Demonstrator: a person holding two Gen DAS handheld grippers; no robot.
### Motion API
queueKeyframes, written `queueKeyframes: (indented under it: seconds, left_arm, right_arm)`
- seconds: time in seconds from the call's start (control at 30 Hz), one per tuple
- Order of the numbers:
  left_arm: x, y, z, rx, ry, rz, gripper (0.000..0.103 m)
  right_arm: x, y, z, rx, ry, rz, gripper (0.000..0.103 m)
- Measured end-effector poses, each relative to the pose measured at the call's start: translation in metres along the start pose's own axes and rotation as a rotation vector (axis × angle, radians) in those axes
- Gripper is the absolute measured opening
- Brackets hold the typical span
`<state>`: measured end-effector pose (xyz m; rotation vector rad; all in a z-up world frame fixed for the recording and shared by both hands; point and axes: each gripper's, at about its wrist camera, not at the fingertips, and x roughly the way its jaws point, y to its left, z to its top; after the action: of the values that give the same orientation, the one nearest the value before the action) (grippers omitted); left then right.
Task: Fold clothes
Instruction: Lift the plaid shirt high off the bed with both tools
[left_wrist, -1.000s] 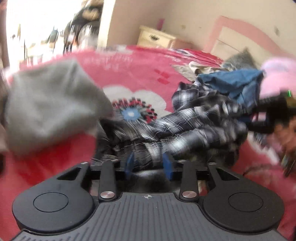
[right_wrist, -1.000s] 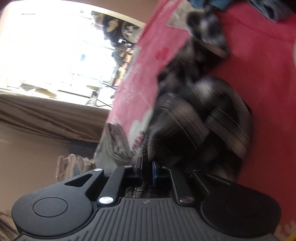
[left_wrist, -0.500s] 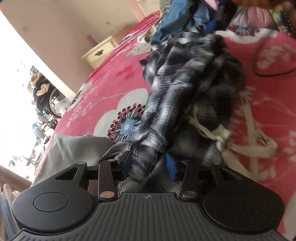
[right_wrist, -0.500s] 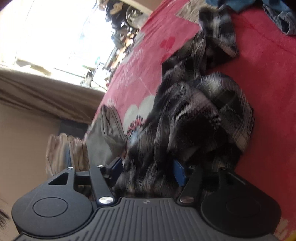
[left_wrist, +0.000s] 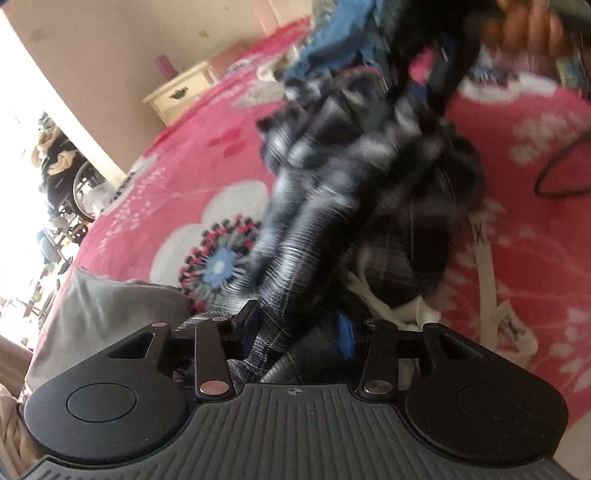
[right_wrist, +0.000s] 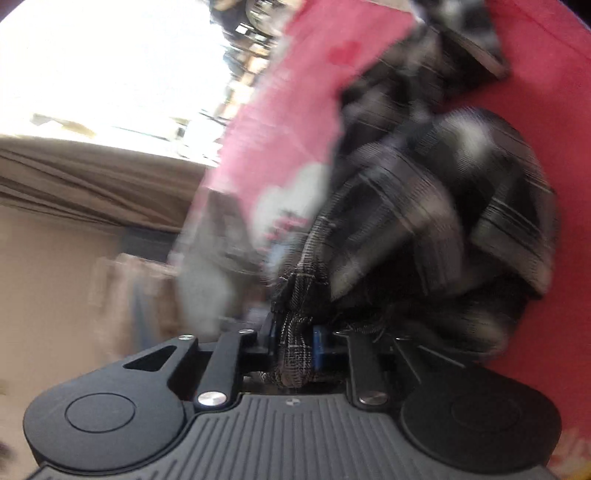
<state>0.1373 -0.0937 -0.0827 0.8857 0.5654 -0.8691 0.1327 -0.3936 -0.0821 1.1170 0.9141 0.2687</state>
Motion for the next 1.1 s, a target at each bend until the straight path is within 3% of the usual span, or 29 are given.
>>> queueKeyframes:
  seconds: [0.1,0.33,0.47,0.57,0.63,0.7,0.93,1.1]
  left_arm:
    - [0.005,-0.007,0.001,0.039,0.009,0.048,0.044]
    - [-0.010,0.011,0.020,-0.073,-0.032,0.121,0.046]
    - [-0.019,-0.006,0.024,-0.009,-0.044,0.167,0.047]
    - [-0.024,-0.016,0.026,0.022,-0.033,0.180,0.038]
    - [-0.033,-0.018,0.026,0.006,-0.028,0.179,0.022]
    - [-0.047,-0.017,0.026,-0.019,-0.025,0.192,0.015]
    - [-0.137,-0.007,0.024,-0.189,-0.065,0.208,0.011]
    - [-0.232,0.000,0.039,-0.351,-0.199,0.115,0.010]
  right_arm:
    - [-0.021,0.018,0.000,-0.040,-0.013,0.063,0.018]
    - [-0.054,0.053,-0.014,-0.027,0.061,0.333,0.018]
    - [-0.071,0.077,-0.023,-0.089,0.074,0.423,0.018]
    - [-0.082,0.085,-0.029,-0.120,0.069,0.443,0.018]
    - [-0.089,0.085,-0.032,-0.120,0.067,0.453,0.018]
    - [-0.102,0.087,-0.035,-0.137,0.040,0.448,0.018]
    - [-0.142,0.142,-0.059,-0.348,-0.159,0.349,0.018]
    - [-0.194,0.190,-0.075,-0.488,-0.277,0.319,0.018]
